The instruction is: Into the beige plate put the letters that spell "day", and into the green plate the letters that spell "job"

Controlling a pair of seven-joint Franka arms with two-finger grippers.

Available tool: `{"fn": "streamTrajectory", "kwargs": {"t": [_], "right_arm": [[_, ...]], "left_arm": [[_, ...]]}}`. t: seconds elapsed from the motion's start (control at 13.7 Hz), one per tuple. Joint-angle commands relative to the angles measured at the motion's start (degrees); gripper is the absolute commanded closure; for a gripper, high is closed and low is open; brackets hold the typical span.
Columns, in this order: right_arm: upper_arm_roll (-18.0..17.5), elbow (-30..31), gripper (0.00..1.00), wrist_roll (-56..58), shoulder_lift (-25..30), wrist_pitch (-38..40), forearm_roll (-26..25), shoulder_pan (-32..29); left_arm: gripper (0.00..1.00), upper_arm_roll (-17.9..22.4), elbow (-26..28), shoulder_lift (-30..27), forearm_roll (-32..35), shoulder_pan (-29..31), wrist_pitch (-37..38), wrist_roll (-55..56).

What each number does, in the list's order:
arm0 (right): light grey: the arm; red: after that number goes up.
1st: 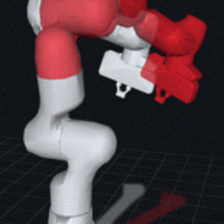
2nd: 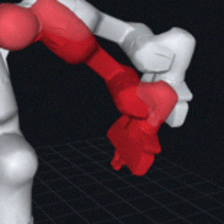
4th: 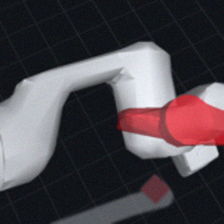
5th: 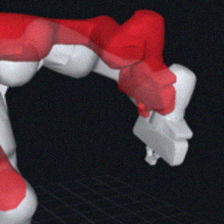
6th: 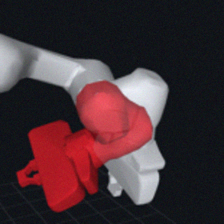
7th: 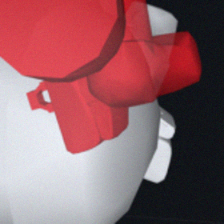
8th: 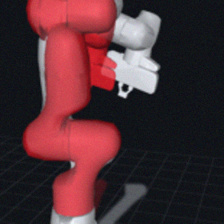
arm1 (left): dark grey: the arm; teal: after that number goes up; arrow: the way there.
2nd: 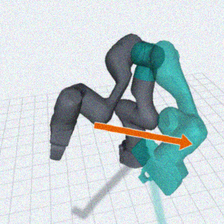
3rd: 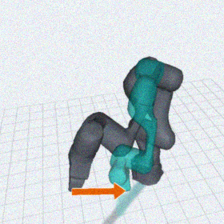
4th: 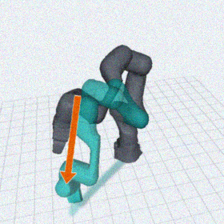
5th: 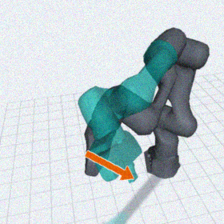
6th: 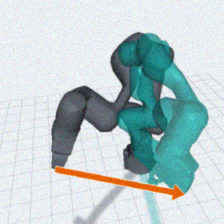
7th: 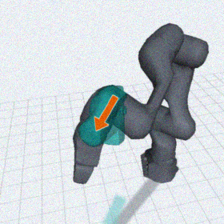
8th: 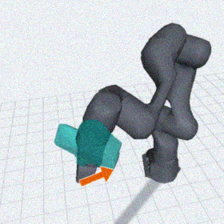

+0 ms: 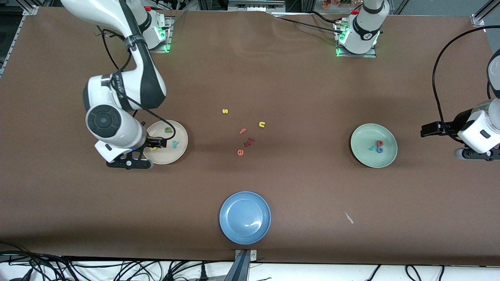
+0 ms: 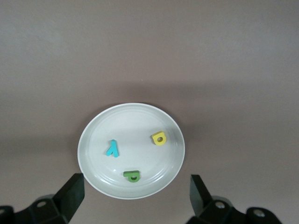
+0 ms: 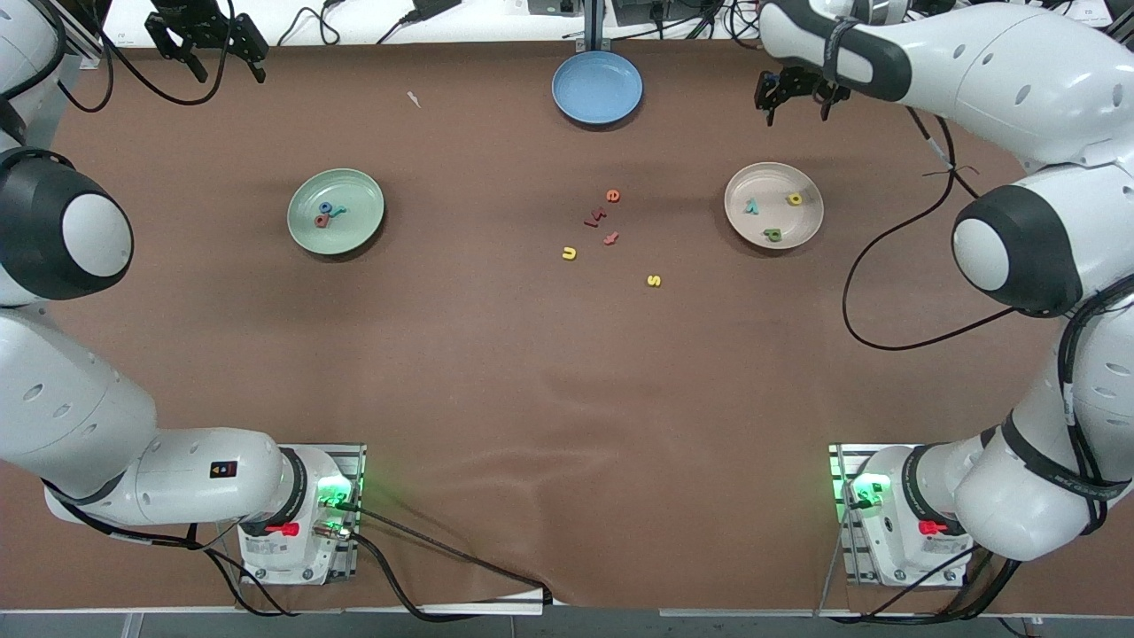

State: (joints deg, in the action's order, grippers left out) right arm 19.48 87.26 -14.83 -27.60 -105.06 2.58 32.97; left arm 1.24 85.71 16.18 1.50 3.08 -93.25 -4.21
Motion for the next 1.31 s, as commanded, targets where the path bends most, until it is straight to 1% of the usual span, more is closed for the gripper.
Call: {"fn": "streamTrajectory", "kwargs": {"t": [0.0, 0.07, 0.15, 0.22, 0.29, 0.36, 0.51, 0.66, 0.73, 0.88, 1.09, 1.24], "right_arm": [[-0.5, 0.1, 0.0, 1.65, 5.6, 1.88, 1.28, -0.89], [-1.63, 0.36, 0.0, 1.91, 7.54, 1.88, 1.2, -2.55], [-4.17, 0.97, 0.0, 2.0, 10.26, 2.14, 1.37, -5.44], [-8.02, 1.76, 0.0, 2.09, 13.15, 3.1, 1.11, -9.38], [-11.02, 1.95, 0.0, 2.0, 15.45, 5.89, 0.07, -13.16], [-12.61, 1.95, 0.0, 3.65, 16.43, 7.57, -0.9, -16.59], [-14.2, 4.22, 0.0, 15.13, 20.63, 9.17, -0.82, -21.44], [-16.66, 4.85, 0.0, 16.5, 23.46, 8.55, -0.65, -26.97], [-17.02, 5.98, 0.0, 17.2, 24.86, 8.64, -0.65, -28.04], [-17.2, 12.03, 0.0, 16.5, 29.51, 7.68, -1.18, -28.4], [-18.86, 12.93, 0.0, 16.59, 30.76, 7.76, -1.18, -29.89], [-19.74, 12.76, 0.0, 16.41, 30.33, 8.03, -0.91, -31.74]], "left_arm": [[0.0, -0.01, 0.6, -4.39, -1.76, 0.26, 2.63, -1.68], [0.0, 0.08, 0.6, -4.75, -1.76, 0.35, 3.25, -1.77], [0.0, 0.08, 0.43, -4.84, -1.76, 0.26, 3.34, -1.77], [0.0, 0.0, 0.16, -4.84, -1.76, 0.17, 3.52, -0.99], [0.0, -0.01, -0.1, -4.41, -1.76, -0.09, 3.34, -0.63], [0.0, -0.01, -0.1, -3.71, -1.24, -0.7, 2.99, -0.63], [0.0, -0.01, -0.36, -2.73, -1.67, -0.71, 1.86, -0.89], [0.0, -0.01, -1.59, -2.73, -0.97, -0.79, 0.62, -0.89], [0.0, -0.01, -1.6, -2.82, -1.06, -0.53, 0.62, -0.98], [0.0, 0.0, -1.6, -2.73, -0.88, -0.53, 0.62, -0.98], [0.0, -0.01, -1.68, -2.64, -0.88, -0.71, 0.62, -1.33], [0.0, 0.0, -1.6, -2.64, -0.97, -0.27, 0.35, -1.42]]}}
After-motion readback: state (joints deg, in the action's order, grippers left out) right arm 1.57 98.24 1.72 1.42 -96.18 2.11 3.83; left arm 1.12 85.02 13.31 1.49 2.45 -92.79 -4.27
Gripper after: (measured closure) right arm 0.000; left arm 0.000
